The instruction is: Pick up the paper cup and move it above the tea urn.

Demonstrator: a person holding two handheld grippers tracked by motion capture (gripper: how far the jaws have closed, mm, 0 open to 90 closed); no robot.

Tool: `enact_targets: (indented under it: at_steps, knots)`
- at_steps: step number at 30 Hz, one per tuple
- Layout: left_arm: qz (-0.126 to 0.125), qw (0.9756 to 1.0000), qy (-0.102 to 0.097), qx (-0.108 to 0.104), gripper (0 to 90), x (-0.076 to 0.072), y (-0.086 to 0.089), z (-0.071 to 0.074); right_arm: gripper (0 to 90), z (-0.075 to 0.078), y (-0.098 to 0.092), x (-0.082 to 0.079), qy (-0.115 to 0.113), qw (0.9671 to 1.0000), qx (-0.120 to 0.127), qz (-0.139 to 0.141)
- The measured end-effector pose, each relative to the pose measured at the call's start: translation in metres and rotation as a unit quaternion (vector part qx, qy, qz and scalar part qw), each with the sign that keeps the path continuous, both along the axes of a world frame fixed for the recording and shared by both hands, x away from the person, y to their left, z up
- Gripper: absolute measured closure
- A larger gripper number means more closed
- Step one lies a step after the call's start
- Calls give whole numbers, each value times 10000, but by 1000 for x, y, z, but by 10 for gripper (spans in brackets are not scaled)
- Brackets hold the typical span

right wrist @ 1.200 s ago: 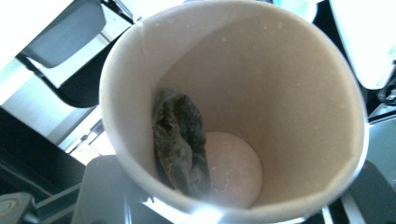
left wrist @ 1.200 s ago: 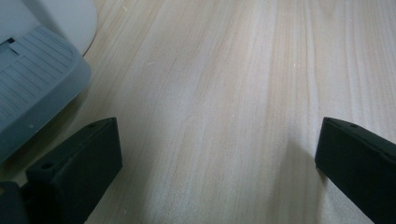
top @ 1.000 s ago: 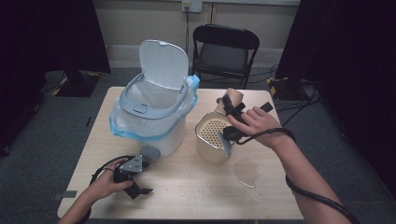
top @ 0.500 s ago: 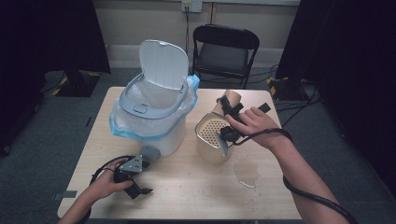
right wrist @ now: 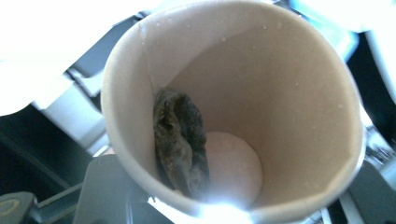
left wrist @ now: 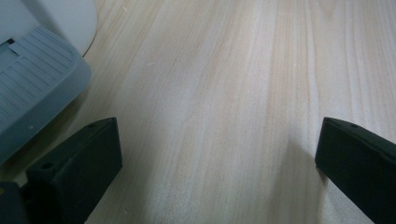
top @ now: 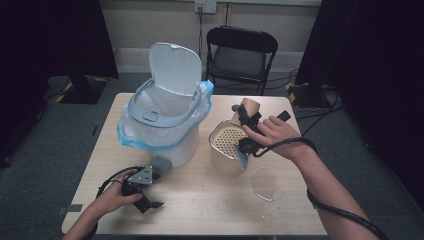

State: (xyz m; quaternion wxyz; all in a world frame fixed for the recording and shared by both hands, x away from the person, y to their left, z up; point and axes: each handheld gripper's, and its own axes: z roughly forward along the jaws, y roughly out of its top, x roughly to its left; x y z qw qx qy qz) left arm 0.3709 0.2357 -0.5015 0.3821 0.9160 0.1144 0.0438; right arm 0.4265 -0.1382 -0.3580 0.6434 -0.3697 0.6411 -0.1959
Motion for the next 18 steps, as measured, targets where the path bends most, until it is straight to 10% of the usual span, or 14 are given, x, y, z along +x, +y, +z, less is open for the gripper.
enact_targets:
  at_steps: [18]
  knots:
    - [-3, 10000, 28, -2, 0, 0, 0, 0, 385, 2, 0, 0, -142, 9999, -6, 5]
